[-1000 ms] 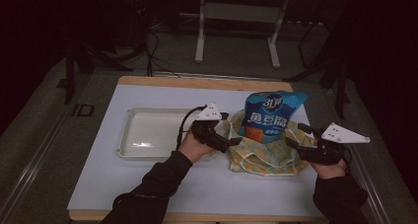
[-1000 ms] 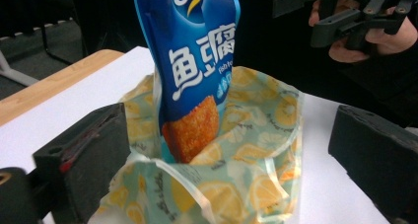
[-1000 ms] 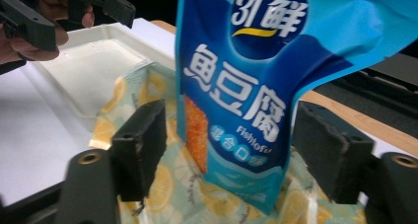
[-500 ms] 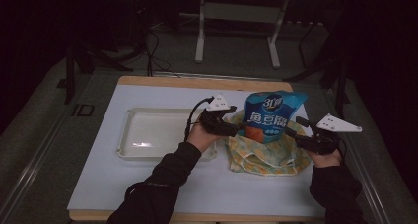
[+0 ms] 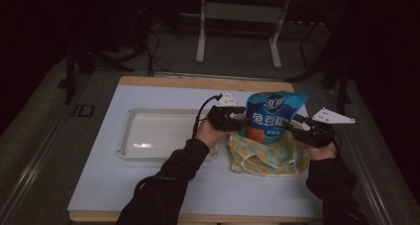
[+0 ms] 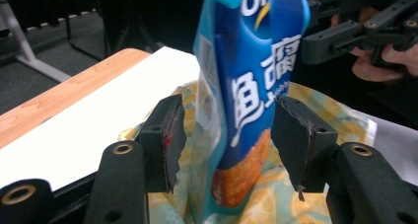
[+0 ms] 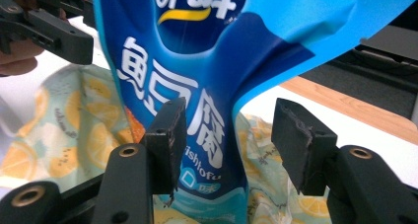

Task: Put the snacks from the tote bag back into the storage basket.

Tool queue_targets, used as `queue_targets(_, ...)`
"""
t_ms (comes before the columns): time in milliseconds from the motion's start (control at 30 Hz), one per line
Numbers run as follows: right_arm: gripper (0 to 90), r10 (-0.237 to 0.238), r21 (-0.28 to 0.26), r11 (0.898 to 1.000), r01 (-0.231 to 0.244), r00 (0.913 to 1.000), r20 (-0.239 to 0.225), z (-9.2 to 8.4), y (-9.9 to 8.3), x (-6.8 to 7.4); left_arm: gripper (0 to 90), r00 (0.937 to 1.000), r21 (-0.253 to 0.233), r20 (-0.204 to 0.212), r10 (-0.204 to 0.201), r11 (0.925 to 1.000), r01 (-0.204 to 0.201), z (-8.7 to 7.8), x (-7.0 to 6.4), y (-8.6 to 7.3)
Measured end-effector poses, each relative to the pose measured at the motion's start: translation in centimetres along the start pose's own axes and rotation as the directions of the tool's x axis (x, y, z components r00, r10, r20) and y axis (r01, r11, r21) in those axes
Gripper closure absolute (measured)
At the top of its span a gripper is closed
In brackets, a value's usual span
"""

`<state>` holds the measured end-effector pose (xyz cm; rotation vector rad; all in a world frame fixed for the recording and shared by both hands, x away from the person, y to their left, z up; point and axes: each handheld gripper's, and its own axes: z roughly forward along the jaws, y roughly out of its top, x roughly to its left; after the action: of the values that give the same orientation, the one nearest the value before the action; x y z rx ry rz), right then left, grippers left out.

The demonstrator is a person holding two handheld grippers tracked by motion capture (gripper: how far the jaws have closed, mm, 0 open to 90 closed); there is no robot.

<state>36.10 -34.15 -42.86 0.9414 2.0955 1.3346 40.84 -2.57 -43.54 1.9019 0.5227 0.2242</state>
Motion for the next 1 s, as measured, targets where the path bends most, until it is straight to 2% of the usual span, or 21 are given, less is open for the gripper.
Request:
queue_targets(133, 52.5, 0.011, 0.004, 1.0, -0.011, 0.9999, 0.004, 0.6, -0.3, 0.0, 55.6, 1.0, 0.006, -0.009, 0.003, 1.0, -0.003, 0.6, 0.1, 0.1)
queue_targets(300, 56.9, 0.012, 0.004, 1.0, -0.012, 0.9999, 0.005, 1.0, -0.4, 0.1, 58.5, 0.9997, 0.012, -0.025, 0.005, 0.9999, -0.005, 1.2, 0.0, 0.3)
queue_targets(400, 59.3, 0.012, 0.007, 1.0, -0.012, 0.9999, 0.002, 1.3, -0.4, 0.1, 63.2, 0.9998, 0.014, -0.021, 0.004, 0.9999, -0.003, 1.5, 0.0, 0.3)
queue_targets(467, 64.0, 0.008, 0.013, 1.0, -0.008, 1.0, -0.005, 1.5, -0.4, 0.1, 68.1, 0.9999, 0.015, -0.014, 0.006, 0.9999, -0.006, 1.5, 0.0, 0.3)
queue_targets(600, 69.0, -0.012, 0.023, 1.0, 0.012, 0.9999, -0.008, 1.6, -0.5, 0.2, 72.2, 0.9986, 0.027, -0.032, 0.043, 0.9987, -0.042, 2.0, -0.5, 0.5)
queue_targets(633, 70.8, -0.012, 0.022, 1.0, 0.013, 0.9999, -0.011, 1.7, -0.5, 0.2, 75.6, 0.9983, 0.03, -0.031, 0.049, 0.9984, -0.048, 2.1, -0.7, 0.5)
queue_targets(1000, 80.8, -0.024, 0.026, 0.999, 0.025, 0.9994, -0.025, 1.7, -0.3, 0.4, 84.3, 0.9989, 0.039, -0.038, 0.026, 0.9989, -0.024, 2.3, -0.7, 0.7)
